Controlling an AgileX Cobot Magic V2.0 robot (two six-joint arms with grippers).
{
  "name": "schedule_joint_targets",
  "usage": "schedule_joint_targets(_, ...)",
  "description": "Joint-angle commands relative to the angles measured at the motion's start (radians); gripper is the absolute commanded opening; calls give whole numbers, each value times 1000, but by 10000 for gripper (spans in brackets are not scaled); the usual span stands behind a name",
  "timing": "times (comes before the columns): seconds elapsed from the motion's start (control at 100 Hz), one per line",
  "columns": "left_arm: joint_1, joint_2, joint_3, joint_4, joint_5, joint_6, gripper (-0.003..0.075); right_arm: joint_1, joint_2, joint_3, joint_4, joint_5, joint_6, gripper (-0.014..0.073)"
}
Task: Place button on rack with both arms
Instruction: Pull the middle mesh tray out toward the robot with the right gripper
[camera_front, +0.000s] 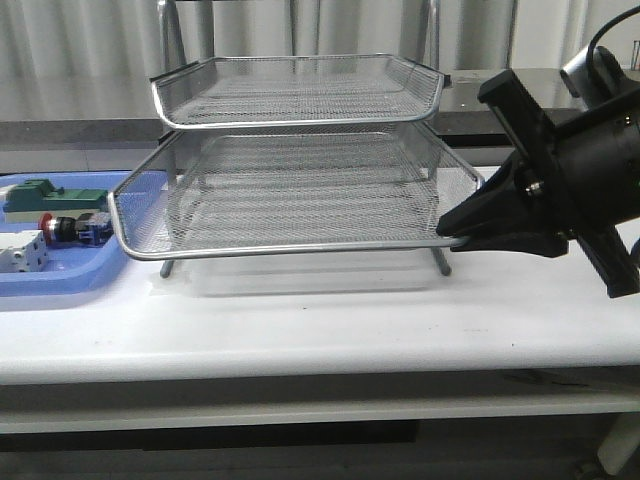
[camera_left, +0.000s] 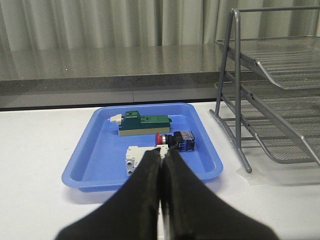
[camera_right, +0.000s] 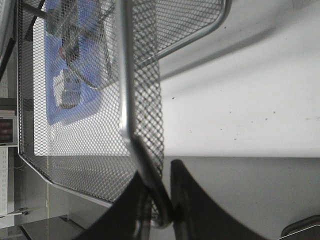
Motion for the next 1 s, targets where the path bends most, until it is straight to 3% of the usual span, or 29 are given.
schedule_joint_targets(0.0,1,-34,47,-8,-79,-10,-20,-1,-37,-6,-3,46,-5,191)
schedule_joint_targets(0.13,1,-34,47,-8,-79,-10,-20,-1,-38,-6,-3,79,-15,415)
schedule_joint_targets(0.21,1,-34,47,-8,-79,-10,-20,-1,-46,-6,-3,89,-20,481)
schedule_joint_targets(0.41,1,-34,47,-8,-79,-10,-20,-1,-122,-6,-23,93,-41,489)
schedule_joint_targets(0.55,1,-34,47,-8,-79,-10,-20,-1,-192,-6,-125,88,-15,489)
schedule_joint_targets(0.99,1,-34,47,-8,-79,-10,-20,-1,-447,-11,-786,18,454,487)
